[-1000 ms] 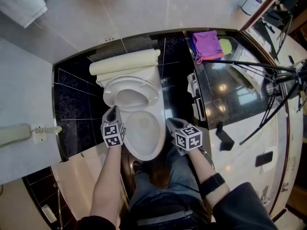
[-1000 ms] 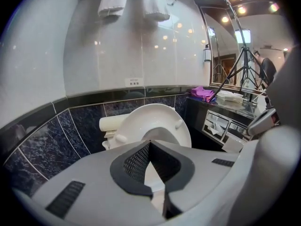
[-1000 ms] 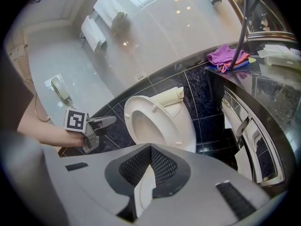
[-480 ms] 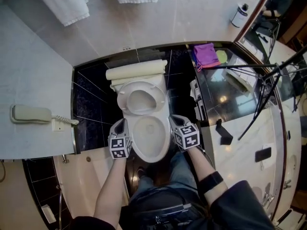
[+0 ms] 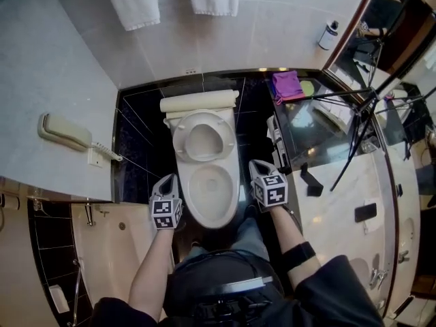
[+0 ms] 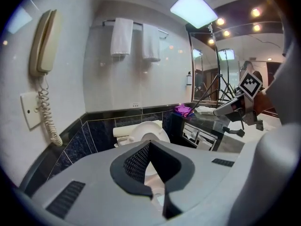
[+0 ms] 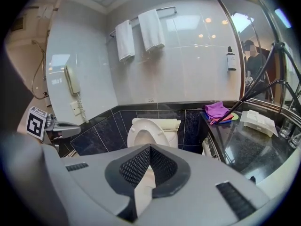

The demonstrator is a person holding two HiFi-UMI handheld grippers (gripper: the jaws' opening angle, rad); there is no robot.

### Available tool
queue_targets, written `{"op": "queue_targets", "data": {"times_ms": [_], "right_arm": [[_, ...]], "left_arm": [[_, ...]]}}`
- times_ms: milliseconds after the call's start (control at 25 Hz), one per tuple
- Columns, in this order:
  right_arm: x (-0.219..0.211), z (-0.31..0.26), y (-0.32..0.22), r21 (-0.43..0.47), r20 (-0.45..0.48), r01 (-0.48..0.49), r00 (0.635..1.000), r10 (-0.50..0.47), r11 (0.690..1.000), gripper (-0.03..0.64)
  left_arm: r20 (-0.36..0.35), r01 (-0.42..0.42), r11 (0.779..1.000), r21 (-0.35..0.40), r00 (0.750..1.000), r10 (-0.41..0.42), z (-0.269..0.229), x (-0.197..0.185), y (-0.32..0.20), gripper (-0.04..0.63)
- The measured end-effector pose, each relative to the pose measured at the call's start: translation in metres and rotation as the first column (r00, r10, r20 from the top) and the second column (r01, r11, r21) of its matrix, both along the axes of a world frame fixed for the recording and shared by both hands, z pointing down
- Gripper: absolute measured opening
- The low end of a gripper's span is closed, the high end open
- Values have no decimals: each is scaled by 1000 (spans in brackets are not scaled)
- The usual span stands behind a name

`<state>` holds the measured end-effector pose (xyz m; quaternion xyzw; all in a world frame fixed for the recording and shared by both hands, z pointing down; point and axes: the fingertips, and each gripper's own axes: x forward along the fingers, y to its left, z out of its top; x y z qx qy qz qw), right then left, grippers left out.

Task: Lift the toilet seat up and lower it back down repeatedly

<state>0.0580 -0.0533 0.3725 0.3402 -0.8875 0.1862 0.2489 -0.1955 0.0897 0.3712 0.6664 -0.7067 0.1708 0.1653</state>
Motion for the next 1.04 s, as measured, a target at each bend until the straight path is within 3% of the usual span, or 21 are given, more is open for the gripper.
{"op": "queue_targets", "data": {"times_ms": [400, 1040], "right_arm": [[17, -8, 36, 29, -21, -17, 1000, 17, 999, 12], [22, -7, 44, 26, -41, -9, 999, 11, 1000, 12]], "left_arm": [[-2, -4, 999, 39, 1000, 4, -24, -2, 41, 0], [-22, -9, 998, 63, 1000, 10, -29, -1, 41, 0]]}}
